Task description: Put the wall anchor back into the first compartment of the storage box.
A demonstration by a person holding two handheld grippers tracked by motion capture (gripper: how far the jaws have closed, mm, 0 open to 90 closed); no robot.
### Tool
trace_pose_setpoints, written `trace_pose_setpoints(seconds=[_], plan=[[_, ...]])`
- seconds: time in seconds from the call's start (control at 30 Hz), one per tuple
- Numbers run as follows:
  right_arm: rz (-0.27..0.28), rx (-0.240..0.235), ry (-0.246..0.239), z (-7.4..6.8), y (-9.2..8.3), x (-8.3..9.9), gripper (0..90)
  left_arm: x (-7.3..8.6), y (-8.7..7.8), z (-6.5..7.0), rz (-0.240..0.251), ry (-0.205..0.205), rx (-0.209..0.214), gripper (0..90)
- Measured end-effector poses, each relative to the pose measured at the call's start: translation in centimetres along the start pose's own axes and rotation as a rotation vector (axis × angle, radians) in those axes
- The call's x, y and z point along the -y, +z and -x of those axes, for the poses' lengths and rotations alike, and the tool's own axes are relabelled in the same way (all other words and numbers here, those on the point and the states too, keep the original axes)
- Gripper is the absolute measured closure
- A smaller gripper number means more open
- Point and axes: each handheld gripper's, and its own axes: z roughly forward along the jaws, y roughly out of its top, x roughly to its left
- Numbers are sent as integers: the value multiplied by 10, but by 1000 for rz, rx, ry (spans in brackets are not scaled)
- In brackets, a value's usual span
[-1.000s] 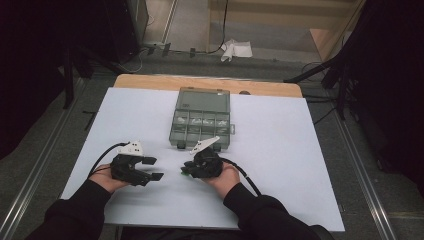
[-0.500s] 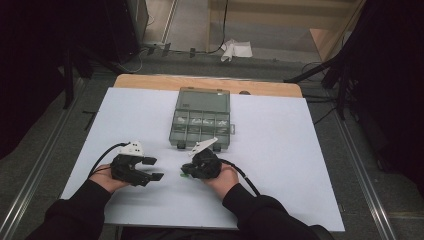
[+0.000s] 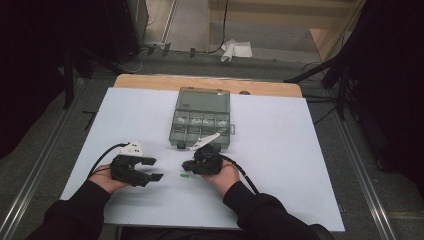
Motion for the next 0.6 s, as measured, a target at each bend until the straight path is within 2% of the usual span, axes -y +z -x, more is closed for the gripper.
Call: trace_pose_setpoints(seconds=[0.3,0.37,0.4,0.47,0.5,0.53,0.6], plan=[[38,-3,22,5,-10,-10,852,4,-3,1,5,-8,-7,330],[48,-5,25,6,-12,-13,852,4,-5,1,-21,-5,-15,330],[51,-1,24,6,-13,-14,852,5,-4,2,7,-11,-9,330],[55,0,26,8,-15,-16,853,6,-3,4,5,-8,-2,330],[58,-2,23,9,-16,-17,853,5,-4,5,-17,2,-7,330],[59,-3,28,9,-17,-18,853,6,-2,5,-2,1,-3,329],[67,-6,26,9,-18,-20,852,7,-2,6,-4,5,-2,330]])
